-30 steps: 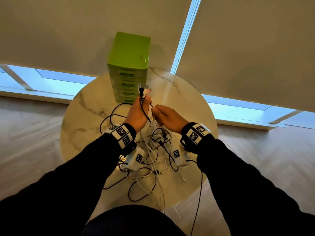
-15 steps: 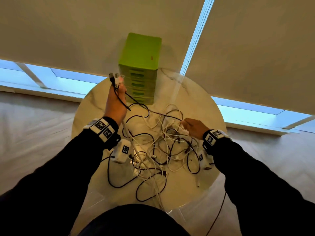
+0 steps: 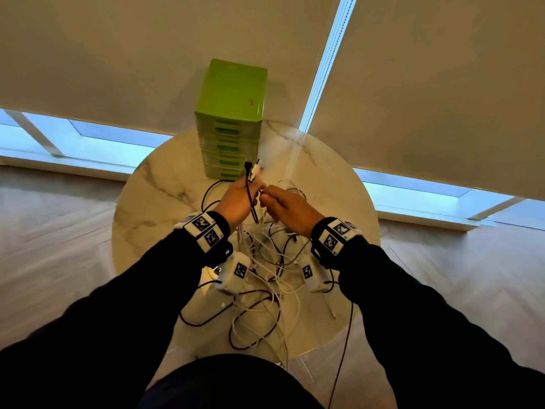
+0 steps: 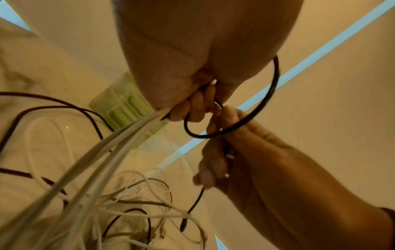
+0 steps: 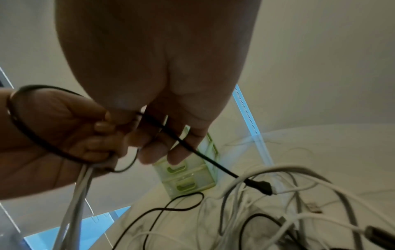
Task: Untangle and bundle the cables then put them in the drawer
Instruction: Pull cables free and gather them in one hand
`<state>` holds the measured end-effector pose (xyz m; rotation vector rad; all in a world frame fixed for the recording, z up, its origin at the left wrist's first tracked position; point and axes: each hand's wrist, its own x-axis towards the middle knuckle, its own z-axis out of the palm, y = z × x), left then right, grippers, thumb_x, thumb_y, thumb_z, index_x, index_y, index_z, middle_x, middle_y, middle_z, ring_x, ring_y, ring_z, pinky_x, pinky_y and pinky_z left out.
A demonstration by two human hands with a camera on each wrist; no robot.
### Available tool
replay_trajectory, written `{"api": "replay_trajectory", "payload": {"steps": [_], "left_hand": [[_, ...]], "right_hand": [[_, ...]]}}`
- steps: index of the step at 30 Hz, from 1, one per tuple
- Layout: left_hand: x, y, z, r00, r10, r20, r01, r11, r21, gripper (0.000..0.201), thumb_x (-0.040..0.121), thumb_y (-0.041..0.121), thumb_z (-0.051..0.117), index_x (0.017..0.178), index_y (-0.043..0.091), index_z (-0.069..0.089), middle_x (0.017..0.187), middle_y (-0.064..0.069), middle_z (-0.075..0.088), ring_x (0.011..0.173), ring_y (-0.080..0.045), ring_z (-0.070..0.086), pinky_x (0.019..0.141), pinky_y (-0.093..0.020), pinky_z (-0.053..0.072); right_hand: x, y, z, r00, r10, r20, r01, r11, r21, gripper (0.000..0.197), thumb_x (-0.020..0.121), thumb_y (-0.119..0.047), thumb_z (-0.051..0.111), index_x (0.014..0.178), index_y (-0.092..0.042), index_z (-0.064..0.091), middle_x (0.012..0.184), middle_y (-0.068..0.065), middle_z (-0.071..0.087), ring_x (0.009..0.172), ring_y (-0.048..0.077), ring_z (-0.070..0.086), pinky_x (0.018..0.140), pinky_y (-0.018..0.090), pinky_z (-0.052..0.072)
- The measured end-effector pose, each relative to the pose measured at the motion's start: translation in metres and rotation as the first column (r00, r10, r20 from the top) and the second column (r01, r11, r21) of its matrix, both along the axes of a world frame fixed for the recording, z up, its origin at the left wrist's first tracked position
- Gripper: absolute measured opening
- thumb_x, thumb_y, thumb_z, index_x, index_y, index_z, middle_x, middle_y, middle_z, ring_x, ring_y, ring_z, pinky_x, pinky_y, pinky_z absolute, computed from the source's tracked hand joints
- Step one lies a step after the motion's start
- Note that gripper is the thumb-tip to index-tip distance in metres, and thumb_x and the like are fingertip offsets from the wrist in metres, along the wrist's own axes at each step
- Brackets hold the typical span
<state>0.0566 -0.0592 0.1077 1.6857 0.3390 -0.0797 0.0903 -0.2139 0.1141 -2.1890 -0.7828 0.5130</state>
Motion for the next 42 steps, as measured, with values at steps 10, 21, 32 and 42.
{"api": "replay_trajectory", "payload": {"steps": [10, 21, 32, 42], "left_hand": [[-0.006, -0.007, 0.009, 0.948, 0.057, 0.313, -0.094, 0.990, 0.106, 0.036, 0.109, 0.025, 0.040, 0.143, 0.016, 0.046, 0.112, 0.003, 0.059, 0.095, 0.000, 0.055, 0.081, -0.002, 0.036], [-0.001, 0.007, 0.024, 0.944, 0.094, 0.315, -0.116, 0.992, 0.052, 0.040, 0.110, 0.019, 0.037, 0.149, 0.011, 0.039, 0.113, 0.021, 0.050, 0.098, 0.021, 0.048, 0.083, 0.004, 0.033], [-0.019, -0.088, 0.008, 0.958, -0.158, 0.239, 0.177, 0.983, -0.058, 0.029, 0.108, 0.017, 0.042, 0.136, 0.017, 0.045, 0.092, 0.006, 0.051, 0.074, 0.004, 0.050, 0.069, -0.012, 0.044], [-0.018, -0.125, -0.002, 0.894, -0.409, 0.182, 0.403, 0.912, 0.072, 0.025, 0.107, 0.037, 0.041, 0.108, 0.016, 0.056, 0.086, 0.004, 0.053, 0.074, -0.013, 0.048, 0.077, -0.033, 0.045]], "right_hand": [[0.007, -0.068, -0.030, 0.994, -0.109, 0.013, 0.109, 0.967, -0.232, 0.031, 0.108, -0.032, 0.036, 0.089, -0.020, 0.057, 0.079, 0.001, 0.066, 0.078, 0.020, 0.060, 0.081, 0.033, 0.044], [-0.005, -0.101, -0.054, 0.981, -0.194, 0.010, 0.187, 0.932, -0.312, 0.020, 0.105, -0.025, 0.047, 0.104, -0.014, 0.063, 0.102, 0.007, 0.071, 0.098, 0.029, 0.063, 0.090, 0.038, 0.046], [-0.052, -0.076, 0.013, 0.992, -0.113, -0.060, 0.101, 0.979, -0.177, 0.008, 0.103, -0.026, 0.050, 0.111, -0.023, 0.049, 0.094, -0.002, 0.069, 0.085, 0.016, 0.065, 0.077, 0.027, 0.048], [-0.067, -0.226, -0.009, 0.670, -0.721, 0.173, 0.741, 0.643, -0.190, 0.021, 0.106, -0.024, 0.036, 0.098, -0.013, 0.052, 0.082, 0.007, 0.058, 0.075, 0.032, 0.052, 0.067, 0.033, 0.036]]}}
